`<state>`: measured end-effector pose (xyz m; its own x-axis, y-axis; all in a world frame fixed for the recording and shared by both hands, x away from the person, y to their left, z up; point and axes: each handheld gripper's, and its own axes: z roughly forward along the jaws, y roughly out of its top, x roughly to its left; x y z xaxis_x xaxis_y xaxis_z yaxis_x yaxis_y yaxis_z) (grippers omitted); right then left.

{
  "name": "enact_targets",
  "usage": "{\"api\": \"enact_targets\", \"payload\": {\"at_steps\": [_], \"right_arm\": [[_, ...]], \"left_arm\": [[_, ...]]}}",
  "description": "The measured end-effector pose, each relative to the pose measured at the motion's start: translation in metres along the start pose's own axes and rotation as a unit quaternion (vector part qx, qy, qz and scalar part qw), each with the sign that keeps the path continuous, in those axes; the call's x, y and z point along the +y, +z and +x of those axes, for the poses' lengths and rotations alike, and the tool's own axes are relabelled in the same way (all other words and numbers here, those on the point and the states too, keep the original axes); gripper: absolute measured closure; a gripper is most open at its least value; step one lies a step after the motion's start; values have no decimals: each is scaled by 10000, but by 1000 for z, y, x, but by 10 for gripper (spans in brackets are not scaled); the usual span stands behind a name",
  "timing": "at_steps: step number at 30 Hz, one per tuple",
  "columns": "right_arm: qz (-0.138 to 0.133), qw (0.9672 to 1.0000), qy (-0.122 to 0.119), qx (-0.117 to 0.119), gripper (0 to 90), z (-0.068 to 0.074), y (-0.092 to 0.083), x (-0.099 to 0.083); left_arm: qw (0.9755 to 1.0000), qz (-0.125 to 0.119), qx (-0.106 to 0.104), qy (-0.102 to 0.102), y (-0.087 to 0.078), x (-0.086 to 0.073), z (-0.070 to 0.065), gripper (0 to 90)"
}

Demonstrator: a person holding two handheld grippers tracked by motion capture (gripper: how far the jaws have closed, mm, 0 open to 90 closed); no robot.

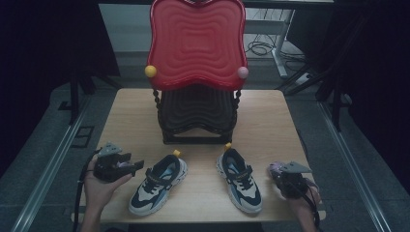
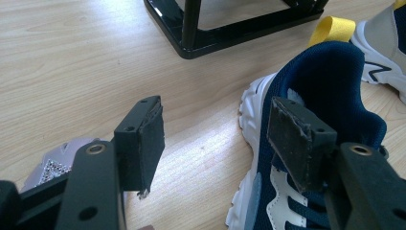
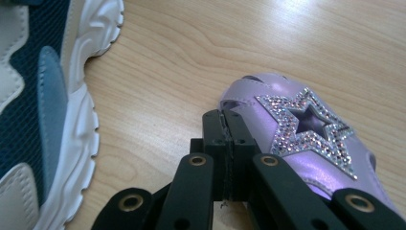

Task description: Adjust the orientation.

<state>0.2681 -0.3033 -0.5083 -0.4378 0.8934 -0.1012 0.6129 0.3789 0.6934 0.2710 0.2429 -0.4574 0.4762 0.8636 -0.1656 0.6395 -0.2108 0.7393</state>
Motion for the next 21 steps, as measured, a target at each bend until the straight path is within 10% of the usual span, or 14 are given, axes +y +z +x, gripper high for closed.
{"api": "enact_targets", "payload": {"at_steps": [10,21], "right_arm": [[15,9998,-8,-195,896,3,5,6],[-230,9996,106,103,895,2,-4,9]], "left_arm": [[10000,-15,2,-2,-1,0,0,378],[10000,-29,0,-18,-3,-1,1,378]]}}
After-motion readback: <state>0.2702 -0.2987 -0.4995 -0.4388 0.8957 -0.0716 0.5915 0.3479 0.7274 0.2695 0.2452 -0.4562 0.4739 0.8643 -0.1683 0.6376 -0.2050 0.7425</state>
